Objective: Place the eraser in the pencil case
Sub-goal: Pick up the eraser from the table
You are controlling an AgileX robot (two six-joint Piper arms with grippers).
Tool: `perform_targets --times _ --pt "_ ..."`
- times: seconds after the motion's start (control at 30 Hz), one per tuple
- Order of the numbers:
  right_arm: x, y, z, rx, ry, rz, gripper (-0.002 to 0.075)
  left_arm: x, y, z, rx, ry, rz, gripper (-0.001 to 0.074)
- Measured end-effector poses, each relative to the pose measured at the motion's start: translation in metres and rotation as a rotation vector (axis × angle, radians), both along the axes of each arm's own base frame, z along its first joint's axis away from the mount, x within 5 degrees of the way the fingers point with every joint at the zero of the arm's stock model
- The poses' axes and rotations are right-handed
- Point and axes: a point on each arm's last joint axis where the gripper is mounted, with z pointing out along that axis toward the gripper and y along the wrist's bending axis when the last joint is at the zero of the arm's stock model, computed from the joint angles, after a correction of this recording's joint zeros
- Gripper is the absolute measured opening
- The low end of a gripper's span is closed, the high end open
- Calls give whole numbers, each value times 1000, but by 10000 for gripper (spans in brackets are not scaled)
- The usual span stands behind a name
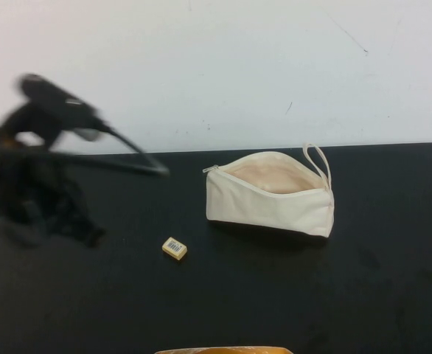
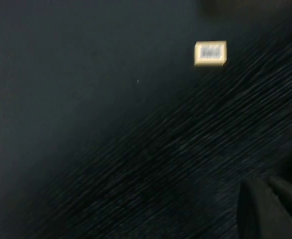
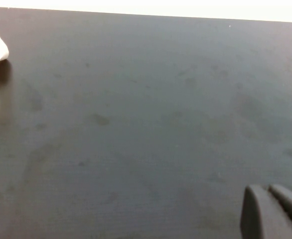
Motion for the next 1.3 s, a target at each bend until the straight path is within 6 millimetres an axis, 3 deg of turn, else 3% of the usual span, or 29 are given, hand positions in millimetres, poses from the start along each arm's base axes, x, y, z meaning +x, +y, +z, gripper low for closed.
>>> perform_targets --times 0.13,0.23,0.3,0.47,0.57,0.7,0.87,1.3 --pt "0 0 0 0 0 0 -1 31 -29 -18 119 82 0 4" --pt "0 0 0 0 0 0 -1 52 -48 -31 147 142 2 53" --pt "0 0 0 0 0 0 -1 66 -59 -41 134 180 4 120" --pt "0 0 0 0 0 0 -1 93 -78 -67 116 246 9 402" --pt "0 0 0 0 0 0 -1 106 -84 -87 136 279 1 493" --pt "0 0 0 0 0 0 -1 120 -91 -121 145 313 -11 514" --pt "0 0 0 0 0 0 -1 130 -96 -149 153 317 -30 514" --pt "0 0 0 0 0 0 -1 147 -94 -185 139 314 -14 515"
